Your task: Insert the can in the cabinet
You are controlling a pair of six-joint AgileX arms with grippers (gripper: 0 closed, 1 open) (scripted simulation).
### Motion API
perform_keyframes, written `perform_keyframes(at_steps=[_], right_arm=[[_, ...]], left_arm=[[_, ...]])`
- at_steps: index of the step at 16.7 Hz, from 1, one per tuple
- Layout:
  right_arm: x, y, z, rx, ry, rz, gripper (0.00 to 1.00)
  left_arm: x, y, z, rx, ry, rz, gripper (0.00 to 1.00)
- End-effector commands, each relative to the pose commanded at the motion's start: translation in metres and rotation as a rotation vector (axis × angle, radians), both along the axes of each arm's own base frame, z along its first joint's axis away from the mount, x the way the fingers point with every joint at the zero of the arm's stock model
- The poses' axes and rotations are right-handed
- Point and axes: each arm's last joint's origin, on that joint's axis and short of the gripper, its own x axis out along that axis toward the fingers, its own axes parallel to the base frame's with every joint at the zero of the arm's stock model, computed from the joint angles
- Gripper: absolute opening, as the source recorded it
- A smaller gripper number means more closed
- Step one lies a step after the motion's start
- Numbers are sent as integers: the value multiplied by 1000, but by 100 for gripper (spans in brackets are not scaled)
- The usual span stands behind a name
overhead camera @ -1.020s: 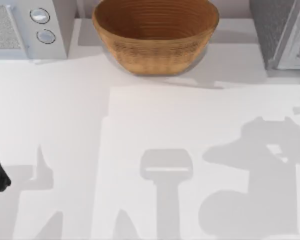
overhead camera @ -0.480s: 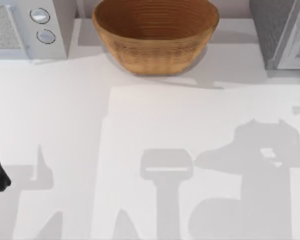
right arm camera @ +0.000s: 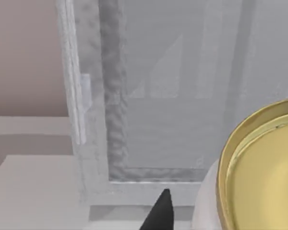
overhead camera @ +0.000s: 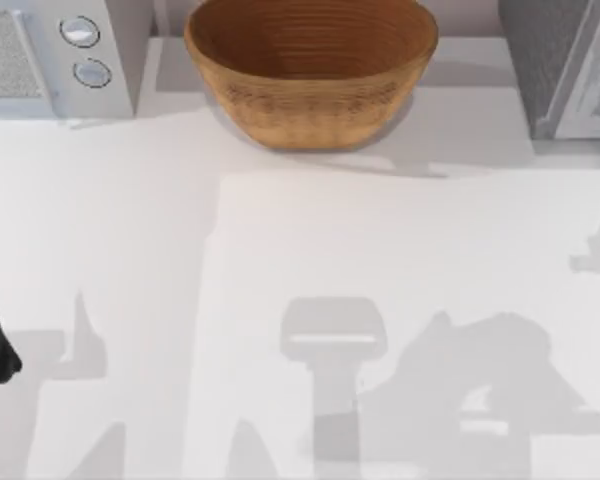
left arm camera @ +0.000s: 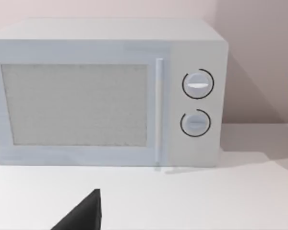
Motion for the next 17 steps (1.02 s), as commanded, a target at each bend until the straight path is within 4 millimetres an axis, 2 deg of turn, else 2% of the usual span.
perform_keyframes(at_steps=[4,8,13,17], right_arm=[[-47,15,-12,1,-56,9,0],[-79,23,-35,5,-113,12,0],[-95,27,-59,11,-165,14,0],[-96,27,-63,13,-173,14,0]], left_arm=[[0,0,0,0,0,0,100],[0,0,0,0,0,0,100],[0,0,0,0,0,0,100],[0,0,0,0,0,0,100]])
